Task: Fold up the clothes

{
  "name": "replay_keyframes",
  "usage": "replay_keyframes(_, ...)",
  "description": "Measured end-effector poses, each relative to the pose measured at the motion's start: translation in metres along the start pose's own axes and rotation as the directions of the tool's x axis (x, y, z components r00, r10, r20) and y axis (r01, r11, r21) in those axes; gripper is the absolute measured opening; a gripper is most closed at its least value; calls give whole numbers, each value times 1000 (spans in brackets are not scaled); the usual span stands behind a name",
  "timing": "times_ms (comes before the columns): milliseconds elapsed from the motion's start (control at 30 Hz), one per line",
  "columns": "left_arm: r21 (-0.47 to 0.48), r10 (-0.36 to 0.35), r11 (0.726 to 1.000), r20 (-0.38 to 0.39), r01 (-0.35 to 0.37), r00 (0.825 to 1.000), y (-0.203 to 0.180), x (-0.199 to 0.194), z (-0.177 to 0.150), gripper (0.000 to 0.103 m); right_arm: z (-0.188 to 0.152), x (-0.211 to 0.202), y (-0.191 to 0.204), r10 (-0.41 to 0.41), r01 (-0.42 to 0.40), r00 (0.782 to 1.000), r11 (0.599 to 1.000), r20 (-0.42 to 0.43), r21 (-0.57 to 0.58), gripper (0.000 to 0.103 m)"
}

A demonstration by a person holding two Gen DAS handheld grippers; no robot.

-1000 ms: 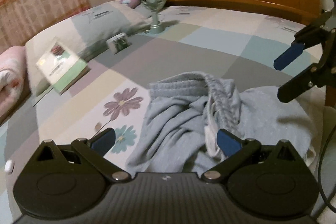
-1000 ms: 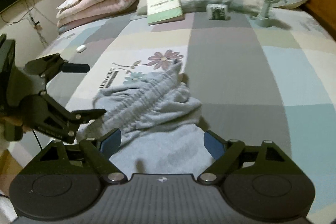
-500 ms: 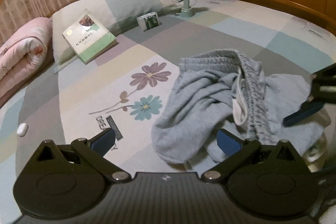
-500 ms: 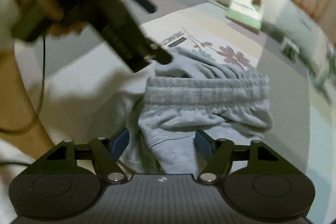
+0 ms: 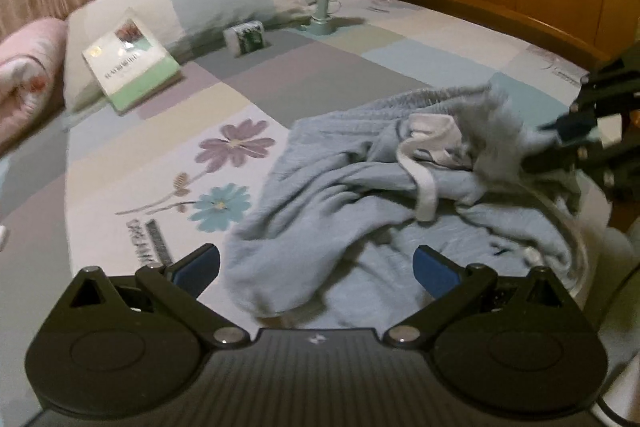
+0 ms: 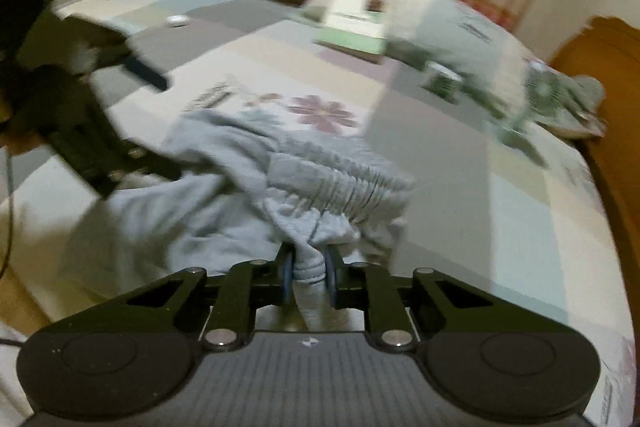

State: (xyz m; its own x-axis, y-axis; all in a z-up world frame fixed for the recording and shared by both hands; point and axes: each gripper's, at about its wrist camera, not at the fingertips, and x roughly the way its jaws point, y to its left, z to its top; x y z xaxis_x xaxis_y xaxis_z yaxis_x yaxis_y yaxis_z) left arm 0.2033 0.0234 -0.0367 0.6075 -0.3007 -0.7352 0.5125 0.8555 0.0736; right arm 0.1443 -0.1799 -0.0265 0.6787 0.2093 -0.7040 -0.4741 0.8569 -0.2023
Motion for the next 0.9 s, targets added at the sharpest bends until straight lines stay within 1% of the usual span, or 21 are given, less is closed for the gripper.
replay_keyframes(100,0,-31,1000,-10,31,999,-7,7,4,102,-7,3,-25,-63,63,998,997,-18,40,17)
replay_keyframes(167,26,-39,999,-1,39,999,-15,10,6,102,-13,6,-42,-97,100,995,992,-36,77,16)
replay_keyframes(300,54,-51,997,-15,52,999,-27,17,12,102,-30,15,-81,-155,168,984,971,-87,169,13)
replay_keyframes(433,52,-61,997,-29,63,998,-35,25,17,102,-51,25,-118,-173,205,975,942,-139,265,13)
replay_keyframes(533,57,-63,996,-28,65,998,-41,28,21,102,-68,30,-143,-170,220,971,912,-169,346,11)
replay_keyframes(567,61,-64,996,-29,66,998,-44,29,22,102,-74,31,-151,-168,224,970,901,-177,373,1)
replay_keyframes(600,65,-65,996,-30,67,997,-46,30,23,102,-79,32,-158,-176,238,966,887,-188,396,1)
replay_keyframes(667,75,-72,994,-28,74,997,-51,31,26,102,-91,31,-174,-161,238,966,857,-202,457,1)
replay_keyframes(733,84,-81,993,-25,83,996,-56,33,28,102,-101,31,-189,-111,199,975,827,-194,526,1)
replay_keyframes(800,84,-94,992,-31,97,995,-59,35,29,102,-110,31,-200,-64,161,981,798,-184,581,4)
replay_keyframes(867,85,-100,991,-40,103,994,-62,37,30,102,-112,33,-203,-39,141,983,786,-180,602,7)
replay_keyframes(900,87,-99,991,-44,103,994,-64,38,30,102,-112,35,-204,-25,127,984,783,-174,609,11)
